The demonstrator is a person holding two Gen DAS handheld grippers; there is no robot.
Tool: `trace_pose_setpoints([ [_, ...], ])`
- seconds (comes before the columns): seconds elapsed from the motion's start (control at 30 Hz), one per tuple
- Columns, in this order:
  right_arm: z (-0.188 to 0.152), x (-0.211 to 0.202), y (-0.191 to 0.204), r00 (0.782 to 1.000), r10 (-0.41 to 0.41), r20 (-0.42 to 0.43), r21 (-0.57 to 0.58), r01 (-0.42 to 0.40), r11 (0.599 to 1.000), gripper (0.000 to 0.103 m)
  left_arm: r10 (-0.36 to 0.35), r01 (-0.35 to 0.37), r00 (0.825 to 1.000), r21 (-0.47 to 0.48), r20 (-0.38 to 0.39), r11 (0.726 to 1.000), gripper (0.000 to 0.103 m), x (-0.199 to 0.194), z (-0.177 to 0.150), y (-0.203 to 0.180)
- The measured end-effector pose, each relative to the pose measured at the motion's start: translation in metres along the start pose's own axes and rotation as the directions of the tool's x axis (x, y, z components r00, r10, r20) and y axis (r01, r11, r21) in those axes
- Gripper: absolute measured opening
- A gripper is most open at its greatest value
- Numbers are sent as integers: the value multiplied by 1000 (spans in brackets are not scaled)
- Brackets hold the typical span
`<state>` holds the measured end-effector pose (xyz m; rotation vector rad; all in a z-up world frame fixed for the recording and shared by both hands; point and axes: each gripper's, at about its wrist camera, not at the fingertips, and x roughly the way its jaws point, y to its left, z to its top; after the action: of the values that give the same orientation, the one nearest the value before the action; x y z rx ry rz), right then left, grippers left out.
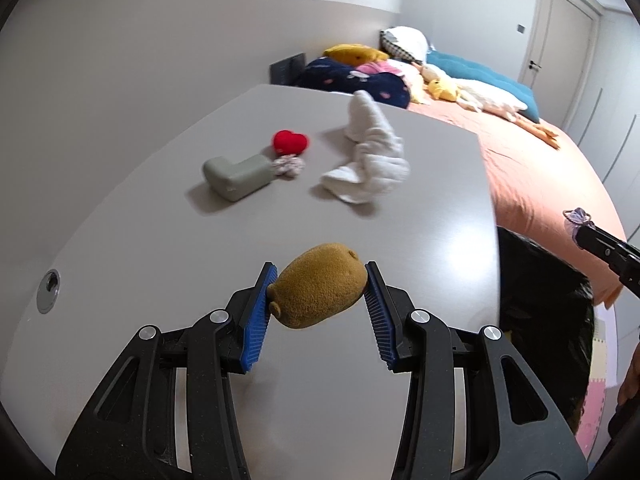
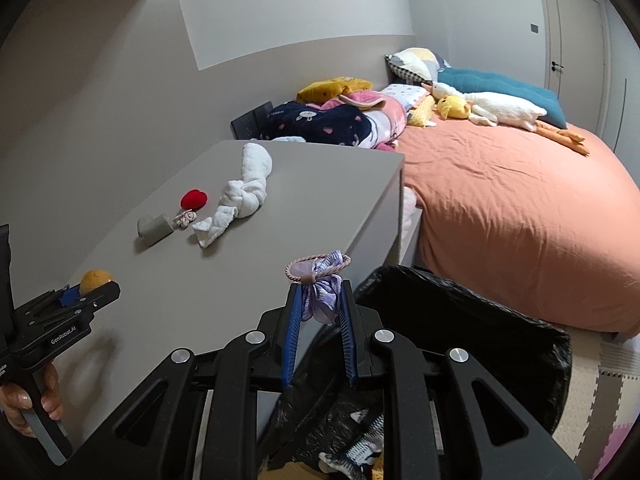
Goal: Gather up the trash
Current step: 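Carry the plush potato and hair tie over the black bin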
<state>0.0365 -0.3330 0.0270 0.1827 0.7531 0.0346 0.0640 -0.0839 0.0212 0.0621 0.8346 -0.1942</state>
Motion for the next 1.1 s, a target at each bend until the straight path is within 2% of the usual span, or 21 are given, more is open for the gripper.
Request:
trace_pose_setpoints([
  [0.5, -30, -46, -39, 998, -44, 41, 40, 42, 998, 21, -62, 60, 998, 80, 13, 995, 44, -16, -15, -66],
  [1.1, -50, -93, -95, 987, -134, 88, 117, 123, 985, 21, -147, 142, 989, 206, 7, 968, 44, -26, -26, -146],
])
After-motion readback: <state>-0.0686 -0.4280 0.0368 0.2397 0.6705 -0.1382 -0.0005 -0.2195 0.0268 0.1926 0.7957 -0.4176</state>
